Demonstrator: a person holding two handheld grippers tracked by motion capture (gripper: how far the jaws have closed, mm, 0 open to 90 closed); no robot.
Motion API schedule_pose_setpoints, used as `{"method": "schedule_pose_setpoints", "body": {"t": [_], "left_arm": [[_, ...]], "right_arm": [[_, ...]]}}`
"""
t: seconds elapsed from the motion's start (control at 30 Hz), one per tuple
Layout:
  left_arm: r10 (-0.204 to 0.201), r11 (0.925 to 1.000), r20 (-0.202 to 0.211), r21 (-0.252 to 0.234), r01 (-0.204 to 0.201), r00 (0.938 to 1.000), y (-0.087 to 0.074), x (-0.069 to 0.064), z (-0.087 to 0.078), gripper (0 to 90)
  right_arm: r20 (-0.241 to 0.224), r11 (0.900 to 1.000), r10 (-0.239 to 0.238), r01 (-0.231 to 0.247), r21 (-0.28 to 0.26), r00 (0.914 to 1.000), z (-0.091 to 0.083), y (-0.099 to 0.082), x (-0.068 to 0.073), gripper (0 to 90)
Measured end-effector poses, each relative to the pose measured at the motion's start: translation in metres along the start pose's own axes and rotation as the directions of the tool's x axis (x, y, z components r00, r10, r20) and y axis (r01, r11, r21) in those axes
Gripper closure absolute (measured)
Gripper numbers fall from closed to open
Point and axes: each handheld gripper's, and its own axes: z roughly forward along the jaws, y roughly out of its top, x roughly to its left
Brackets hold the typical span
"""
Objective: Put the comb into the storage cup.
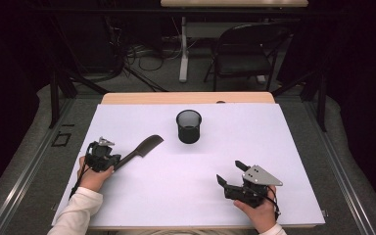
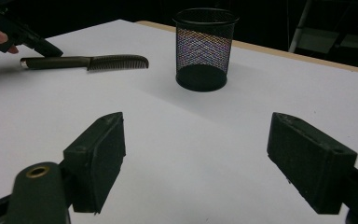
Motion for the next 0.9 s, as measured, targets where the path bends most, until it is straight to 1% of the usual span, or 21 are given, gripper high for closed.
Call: {"method": "schedule_pose_setpoints", "body": {"t": [0.13,0.3,0.47,0.57,0.67,0.8,0.9], "left_arm": [[0.005,1.0,0.005,-0.001,-0.005,1.0,-0.0001,-0.0008,0.0,90.0],[0.002,1.0,0.011,0.0,-0.002,0.9999,-0.0007,-0.0011,-0.0001,90.0],[0.004,1.0,0.01,0.002,-0.004,0.9999,-0.0008,-0.0007,0.0,90.0],[-0.007,1.0,0.007,-0.006,0.007,1.0,-0.0007,-0.0003,-0.0004,89.8],[-0.015,0.9999,0.011,-0.008,0.015,0.9998,-0.0004,0.0015,-0.0021,86.6],[-0.027,0.9992,0.013,-0.028,0.028,0.9995,-0.0003,0.0042,-0.0049,84.7],[-0.039,0.9984,0.018,-0.04,0.04,0.9991,0.0,0.0073,-0.008,80.9]], "right_arm": [[0.0,1.0,0.0,0.0,0.0,1.0,0.0,0.0,0.0,19.1],[0.001,1.0,-0.002,0.002,0.0,1.0,0.0003,0.0,0.0004,19.1],[0.0,1.0,-0.001,0.001,0.003,1.0,0.0003,-0.0001,0.0001,19.2],[0.0,1.0,-0.001,0.001,0.003,1.0,0.0002,-0.0001,0.0001,19.1],[0.0,1.0,-0.002,0.002,0.004,1.0,0.0003,-0.0003,-0.0001,19.2],[0.0,1.0,-0.003,0.003,0.003,1.0,0.0003,-0.0003,-0.0001,19.1],[0.0,1.0,-0.004,0.004,0.003,1.0,0.0003,-0.0003,-0.0001,19.2]]}}
